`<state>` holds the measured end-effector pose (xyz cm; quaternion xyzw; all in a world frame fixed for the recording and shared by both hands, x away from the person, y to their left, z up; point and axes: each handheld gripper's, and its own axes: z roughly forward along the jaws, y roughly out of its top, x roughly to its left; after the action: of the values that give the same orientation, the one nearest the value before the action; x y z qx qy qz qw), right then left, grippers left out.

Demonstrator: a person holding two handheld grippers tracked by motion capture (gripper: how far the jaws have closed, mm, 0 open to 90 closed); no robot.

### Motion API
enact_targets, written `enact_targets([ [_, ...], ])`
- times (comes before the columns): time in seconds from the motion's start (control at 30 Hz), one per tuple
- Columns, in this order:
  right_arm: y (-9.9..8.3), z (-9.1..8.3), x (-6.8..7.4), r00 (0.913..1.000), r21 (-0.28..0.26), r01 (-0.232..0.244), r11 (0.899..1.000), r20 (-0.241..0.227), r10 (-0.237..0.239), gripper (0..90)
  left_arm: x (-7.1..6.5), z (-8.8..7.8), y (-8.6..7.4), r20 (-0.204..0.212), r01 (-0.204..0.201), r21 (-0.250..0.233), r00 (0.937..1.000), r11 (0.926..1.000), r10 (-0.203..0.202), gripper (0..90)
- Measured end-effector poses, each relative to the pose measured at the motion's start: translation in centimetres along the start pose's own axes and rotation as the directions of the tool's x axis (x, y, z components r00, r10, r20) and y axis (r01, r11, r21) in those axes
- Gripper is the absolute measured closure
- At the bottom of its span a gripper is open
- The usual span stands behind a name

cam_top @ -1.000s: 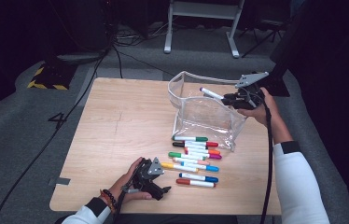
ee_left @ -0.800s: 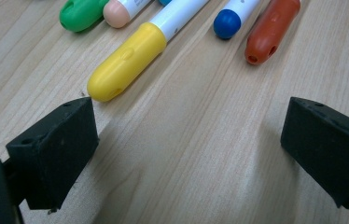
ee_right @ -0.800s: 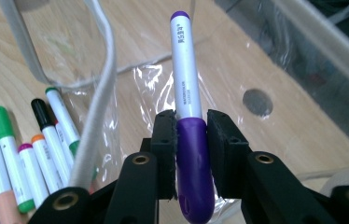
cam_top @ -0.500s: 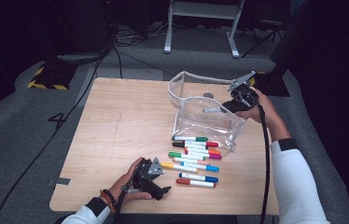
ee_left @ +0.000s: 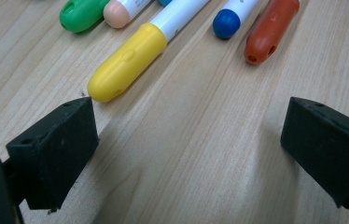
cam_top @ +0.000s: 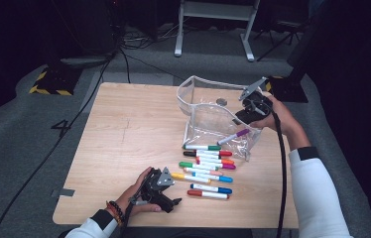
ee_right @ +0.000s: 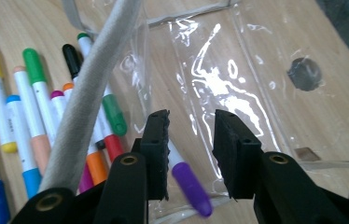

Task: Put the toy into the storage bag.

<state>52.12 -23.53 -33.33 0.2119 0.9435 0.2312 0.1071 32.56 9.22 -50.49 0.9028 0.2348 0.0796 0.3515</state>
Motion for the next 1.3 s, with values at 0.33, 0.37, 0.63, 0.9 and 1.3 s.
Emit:
enact_targets([
  [0.33,-1.7,-3.5,-0.9,0.9864,-0.192,-0.092,0.977,0.117,0.116,53.0,0.0,0.0,0.0,0.001,-0.001,-0.001,1.0000,1.0000,0.001,4.3],
  [0.37,-1.7,-3.5,-0.9,0.9864,-0.192,-0.092,0.977,0.117,0.116,53.0,0.0,0.0,-0.1,0.004,-0.003,-0.005,1.0000,1.0000,0.003,4.3],
  [0.63,-4.8,-7.9,0.7,0.9740,-0.393,-0.092,0.915,0.155,0.165,51.2,0.5,-0.5,-0.6,0.019,-0.019,0.000,0.9996,0.9998,0.019,4.3],
  [0.9,-8.6,-9.6,3.5,0.9759,-0.479,-0.080,0.874,0.141,0.166,51.1,1.2,-1.3,-1.4,0.020,-0.024,0.001,0.9995,0.9997,0.024,4.3],
  [1.3,-13.3,-7.1,8.9,0.9900,-0.456,-0.047,0.889,0.097,0.102,50.2,1.5,-2.0,-2.2,0.013,-0.016,0.001,0.9998,0.9999,0.016,4.3],
])
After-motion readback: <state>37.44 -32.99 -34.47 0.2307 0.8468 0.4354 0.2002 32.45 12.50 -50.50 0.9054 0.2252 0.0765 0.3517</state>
